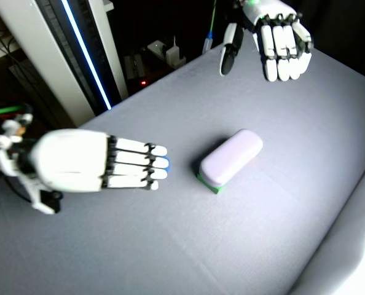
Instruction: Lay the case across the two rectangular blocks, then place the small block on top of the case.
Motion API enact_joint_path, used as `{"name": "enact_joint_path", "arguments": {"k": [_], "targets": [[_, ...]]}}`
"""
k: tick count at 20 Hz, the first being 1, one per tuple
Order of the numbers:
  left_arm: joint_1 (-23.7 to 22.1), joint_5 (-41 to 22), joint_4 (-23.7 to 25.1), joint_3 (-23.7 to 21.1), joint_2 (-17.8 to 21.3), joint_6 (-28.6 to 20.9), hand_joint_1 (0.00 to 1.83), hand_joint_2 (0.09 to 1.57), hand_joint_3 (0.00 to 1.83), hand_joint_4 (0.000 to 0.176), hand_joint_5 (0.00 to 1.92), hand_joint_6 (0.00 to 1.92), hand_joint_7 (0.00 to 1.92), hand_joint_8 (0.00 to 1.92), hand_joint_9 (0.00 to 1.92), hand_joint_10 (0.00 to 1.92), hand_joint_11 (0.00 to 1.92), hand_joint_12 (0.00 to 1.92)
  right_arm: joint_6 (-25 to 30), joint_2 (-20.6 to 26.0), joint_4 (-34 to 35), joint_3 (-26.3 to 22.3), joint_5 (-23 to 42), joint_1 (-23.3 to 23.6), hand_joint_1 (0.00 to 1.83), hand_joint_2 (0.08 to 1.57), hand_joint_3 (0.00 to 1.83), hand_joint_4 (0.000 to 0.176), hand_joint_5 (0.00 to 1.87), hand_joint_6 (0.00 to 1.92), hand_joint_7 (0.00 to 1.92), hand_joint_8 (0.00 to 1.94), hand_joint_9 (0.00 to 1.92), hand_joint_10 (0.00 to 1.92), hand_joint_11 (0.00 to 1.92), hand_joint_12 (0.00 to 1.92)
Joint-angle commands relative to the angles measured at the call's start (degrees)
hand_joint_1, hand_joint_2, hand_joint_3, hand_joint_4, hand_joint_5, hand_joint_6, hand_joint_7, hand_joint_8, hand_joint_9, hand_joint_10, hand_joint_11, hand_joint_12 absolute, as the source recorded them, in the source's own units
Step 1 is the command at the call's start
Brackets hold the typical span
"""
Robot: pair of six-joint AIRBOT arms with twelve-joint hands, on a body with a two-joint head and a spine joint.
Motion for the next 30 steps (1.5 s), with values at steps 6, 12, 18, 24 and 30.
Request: {"name": "enact_joint_path", "arguments": {"k": [6, 12, 18, 24, 30], "targets": [[1.52, -11.08, -1.68, -0.5, 0.37, -0.33, 0.83, 0.86, 0.0, 0.0, 0.42, 0.0, 0.48, 0.0, 0.46, 0.01, 0.0, 1.09, 0.53, -3.38, -1.6, 2.33, -1.17, 3.62, 1.0, 1.05, 0.0, 0.0, 0.52, 0.0, 0.45, 0.01, 0.58, 0.02, 0.25, 1.16], [1.67, -11.43, -2.13, -0.5, 0.12, -0.7, 0.85, 0.86, 0.0, 0.0, 0.43, 0.0, 0.45, 0.0, 0.44, 0.0, 0.0, 1.06, 0.53, -6.08, -3.8, 3.86, -4.85, 5.42, 1.05, 1.03, 0.0, 0.0, 0.59, 0.0, 0.55, 0.0, 0.73, 0.02, 0.33, 1.17], [1.67, -11.39, -2.37, -0.46, -0.02, -0.91, 0.88, 0.88, 0.0, 0.0, 0.45, 0.0, 0.44, 0.0, 0.43, 0.0, 0.0, 1.05, 0.53, -8.05, -3.83, 5.46, -6.6, 6.19, 1.02, 1.05, 0.01, 0.0, 0.61, 0.0, 0.57, 0.01, 0.67, 0.0, 0.2, 1.11], [1.67, -11.09, -2.49, -0.24, -0.25, -1.26, 0.89, 0.88, 0.0, 0.0, 0.45, 0.0, 0.49, 0.0, 0.51, 0.02, 0.02, 1.15, 0.53, -9.05, -3.9, 5.9, -6.94, 6.42, 1.04, 1.02, 0.0, 0.0, 0.74, 0.01, 0.74, 0.05, 0.8, 0.3, 0.46, 1.26], [1.66, -10.76, -2.49, -0.2, -0.41, -1.36, 0.91, 0.88, 0.0, 0.0, 0.45, 0.0, 0.5, 0.01, 0.51, 0.02, 0.02, 1.16, 0.53, -9.36, -4.02, 6.06, -7.03, 6.55, 1.16, 1.06, 0.01, 0.0, 1.02, 0.68, 0.58, 1.43, 0.63, 1.68, 0.63, 1.89]]}}
